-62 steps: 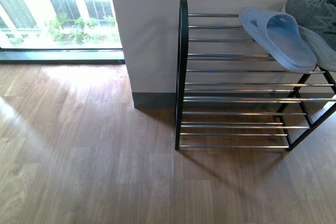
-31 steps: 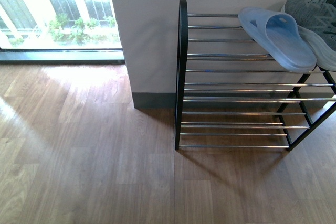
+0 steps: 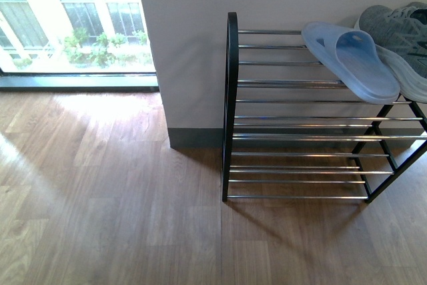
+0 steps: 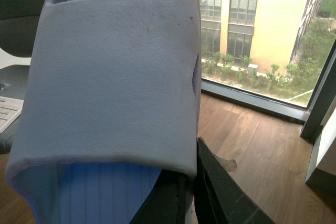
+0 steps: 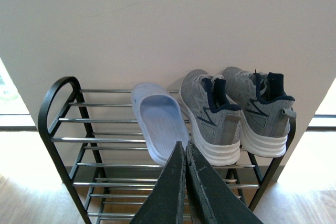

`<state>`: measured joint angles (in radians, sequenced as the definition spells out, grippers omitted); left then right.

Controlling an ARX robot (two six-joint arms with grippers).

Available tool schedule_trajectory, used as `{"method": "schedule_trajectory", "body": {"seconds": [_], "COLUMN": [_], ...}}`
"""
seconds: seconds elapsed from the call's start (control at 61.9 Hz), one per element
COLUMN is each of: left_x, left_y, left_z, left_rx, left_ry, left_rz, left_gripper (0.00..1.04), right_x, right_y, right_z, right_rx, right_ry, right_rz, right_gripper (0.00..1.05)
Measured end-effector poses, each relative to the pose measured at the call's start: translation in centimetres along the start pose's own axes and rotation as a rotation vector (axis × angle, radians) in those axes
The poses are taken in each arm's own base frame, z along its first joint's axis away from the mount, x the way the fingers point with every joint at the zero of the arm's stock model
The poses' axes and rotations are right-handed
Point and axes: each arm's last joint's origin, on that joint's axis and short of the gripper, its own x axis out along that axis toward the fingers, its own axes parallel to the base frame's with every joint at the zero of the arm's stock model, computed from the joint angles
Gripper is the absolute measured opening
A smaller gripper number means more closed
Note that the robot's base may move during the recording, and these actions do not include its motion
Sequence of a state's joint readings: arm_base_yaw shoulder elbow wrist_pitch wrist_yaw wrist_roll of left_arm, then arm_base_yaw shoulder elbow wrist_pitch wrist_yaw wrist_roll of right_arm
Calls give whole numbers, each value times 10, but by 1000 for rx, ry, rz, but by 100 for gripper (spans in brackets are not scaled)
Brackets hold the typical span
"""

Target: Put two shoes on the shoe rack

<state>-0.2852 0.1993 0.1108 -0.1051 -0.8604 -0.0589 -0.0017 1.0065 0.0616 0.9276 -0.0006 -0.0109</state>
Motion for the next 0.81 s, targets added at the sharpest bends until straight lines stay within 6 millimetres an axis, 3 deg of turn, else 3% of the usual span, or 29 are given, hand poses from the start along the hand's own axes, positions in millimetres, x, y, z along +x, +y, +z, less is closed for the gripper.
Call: {"method": "schedule_trajectory", "body": {"seconds": [0.807], "left_x": [0], "left_y": [0], "left_z": [0], "left_rx": [0], "left_ry": [0], "left_rz": [0], "left_gripper": [2], "right_x": [-43], "right_y": [0], "right_z": [10], "right_rx": [0], "right_ry": [-32], "right_rz": [0], "right_gripper": [1]}}
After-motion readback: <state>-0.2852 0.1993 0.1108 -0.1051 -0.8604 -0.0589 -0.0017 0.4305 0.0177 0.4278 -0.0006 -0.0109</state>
